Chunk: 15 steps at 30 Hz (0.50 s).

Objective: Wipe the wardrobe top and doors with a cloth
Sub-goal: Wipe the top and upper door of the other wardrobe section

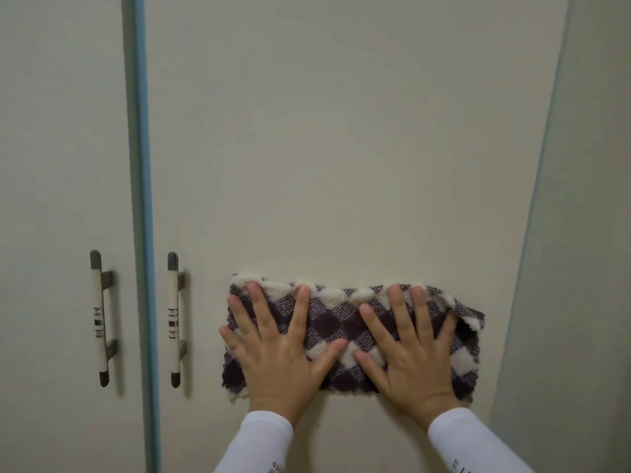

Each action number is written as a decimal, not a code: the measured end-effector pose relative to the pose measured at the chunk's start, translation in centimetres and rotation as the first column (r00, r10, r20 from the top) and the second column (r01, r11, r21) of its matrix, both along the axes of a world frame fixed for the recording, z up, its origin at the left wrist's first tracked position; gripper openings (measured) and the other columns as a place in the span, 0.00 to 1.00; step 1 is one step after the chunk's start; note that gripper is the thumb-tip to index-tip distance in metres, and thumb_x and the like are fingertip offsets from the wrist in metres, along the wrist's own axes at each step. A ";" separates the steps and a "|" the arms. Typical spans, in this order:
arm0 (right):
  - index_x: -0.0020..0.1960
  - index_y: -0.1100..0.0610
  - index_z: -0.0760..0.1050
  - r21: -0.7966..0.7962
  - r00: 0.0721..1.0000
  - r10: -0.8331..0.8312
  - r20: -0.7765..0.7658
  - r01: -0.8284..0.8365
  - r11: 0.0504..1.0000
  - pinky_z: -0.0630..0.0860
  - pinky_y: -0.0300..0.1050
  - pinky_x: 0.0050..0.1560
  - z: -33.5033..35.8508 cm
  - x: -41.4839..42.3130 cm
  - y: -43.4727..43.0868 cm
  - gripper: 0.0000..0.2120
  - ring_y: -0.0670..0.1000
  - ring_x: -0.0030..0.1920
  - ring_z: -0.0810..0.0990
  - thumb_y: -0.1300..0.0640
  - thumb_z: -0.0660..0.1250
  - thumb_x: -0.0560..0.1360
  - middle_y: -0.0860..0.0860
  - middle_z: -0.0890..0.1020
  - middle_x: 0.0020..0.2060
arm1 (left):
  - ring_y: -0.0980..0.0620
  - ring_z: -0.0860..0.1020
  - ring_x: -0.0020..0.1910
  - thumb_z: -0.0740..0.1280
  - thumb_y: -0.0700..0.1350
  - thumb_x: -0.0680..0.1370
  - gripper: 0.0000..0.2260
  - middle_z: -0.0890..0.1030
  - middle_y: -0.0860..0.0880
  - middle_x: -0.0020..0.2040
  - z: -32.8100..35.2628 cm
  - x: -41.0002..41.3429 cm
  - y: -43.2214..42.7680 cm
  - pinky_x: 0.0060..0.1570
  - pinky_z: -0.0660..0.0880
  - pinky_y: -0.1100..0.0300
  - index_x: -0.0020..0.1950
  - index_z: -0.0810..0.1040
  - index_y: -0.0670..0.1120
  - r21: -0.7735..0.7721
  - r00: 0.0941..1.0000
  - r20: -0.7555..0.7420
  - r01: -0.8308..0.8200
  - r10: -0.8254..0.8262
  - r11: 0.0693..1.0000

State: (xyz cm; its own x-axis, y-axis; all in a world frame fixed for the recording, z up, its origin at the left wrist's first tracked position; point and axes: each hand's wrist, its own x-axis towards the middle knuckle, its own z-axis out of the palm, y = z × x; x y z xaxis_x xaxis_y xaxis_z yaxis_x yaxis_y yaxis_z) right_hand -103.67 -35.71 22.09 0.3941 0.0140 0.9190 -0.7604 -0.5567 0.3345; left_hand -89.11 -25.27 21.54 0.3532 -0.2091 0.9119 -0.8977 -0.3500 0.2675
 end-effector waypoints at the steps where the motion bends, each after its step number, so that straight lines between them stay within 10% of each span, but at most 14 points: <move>1: 0.75 0.44 0.48 0.000 1.000 0.004 -0.004 -0.004 1.000 0.41 0.67 0.67 0.0 0.0 0.1 0.30 0.57 0.75 0.45 0.36 0.47 0.76 0.51 0.44 0.76 | 0.33 0.43 0.72 0.51 0.73 0.67 0.39 0.34 0.43 0.75 -0.1 0.1 0.1 0.66 0.40 0.35 0.74 0.45 0.60 0.000 1.000 0.004 0.001 -0.001 1.000; 15: 0.73 0.45 0.54 -0.058 0.994 0.088 0.065 -0.084 0.995 0.42 0.71 0.65 10.0 3.2 1.4 0.28 0.58 0.72 0.54 0.35 0.48 0.77 0.55 0.56 0.73 | 0.32 0.47 0.72 0.52 0.73 0.68 0.37 0.52 0.33 0.74 11.2 3.8 2.1 0.66 0.41 0.35 0.73 0.56 0.58 -0.027 0.989 0.147 -0.027 0.031 0.999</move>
